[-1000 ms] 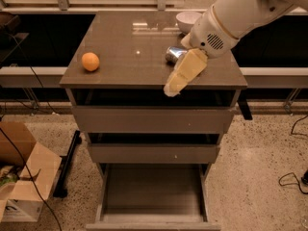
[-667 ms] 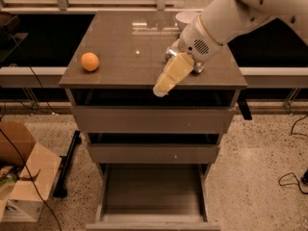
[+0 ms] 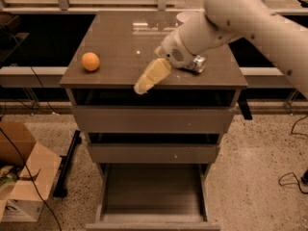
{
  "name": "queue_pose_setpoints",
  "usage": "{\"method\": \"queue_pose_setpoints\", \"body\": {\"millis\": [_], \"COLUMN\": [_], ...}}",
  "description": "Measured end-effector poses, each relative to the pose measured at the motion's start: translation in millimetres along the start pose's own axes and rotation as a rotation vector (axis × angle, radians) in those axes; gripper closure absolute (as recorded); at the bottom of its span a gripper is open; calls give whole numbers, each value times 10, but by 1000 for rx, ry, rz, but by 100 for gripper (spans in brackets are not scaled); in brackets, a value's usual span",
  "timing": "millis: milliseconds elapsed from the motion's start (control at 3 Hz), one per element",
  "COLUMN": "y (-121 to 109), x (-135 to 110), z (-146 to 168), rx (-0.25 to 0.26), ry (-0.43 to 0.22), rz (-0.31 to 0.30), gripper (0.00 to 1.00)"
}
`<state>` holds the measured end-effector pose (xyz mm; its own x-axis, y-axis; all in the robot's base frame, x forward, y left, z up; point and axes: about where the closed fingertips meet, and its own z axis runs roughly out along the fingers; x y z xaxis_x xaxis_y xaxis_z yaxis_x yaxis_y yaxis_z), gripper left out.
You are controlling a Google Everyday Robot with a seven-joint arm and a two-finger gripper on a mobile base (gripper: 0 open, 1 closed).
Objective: Place orange into bottom drawer
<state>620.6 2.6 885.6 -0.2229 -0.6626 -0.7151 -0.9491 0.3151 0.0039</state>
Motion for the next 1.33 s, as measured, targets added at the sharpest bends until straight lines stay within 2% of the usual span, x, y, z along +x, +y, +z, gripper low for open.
{"method": "queue_pose_setpoints", "body": {"millis": [333,667,1000,1333], "y": [-240,-461,-498,-506], "x": [-172,-369,-403,-391], "z": [319,651,693,887], "rx": [19,12,11,-3], "ry": [-55,-98,-107,-112], "rz": [-30,-70,-74,-44], "gripper": [0,0,0,0]}}
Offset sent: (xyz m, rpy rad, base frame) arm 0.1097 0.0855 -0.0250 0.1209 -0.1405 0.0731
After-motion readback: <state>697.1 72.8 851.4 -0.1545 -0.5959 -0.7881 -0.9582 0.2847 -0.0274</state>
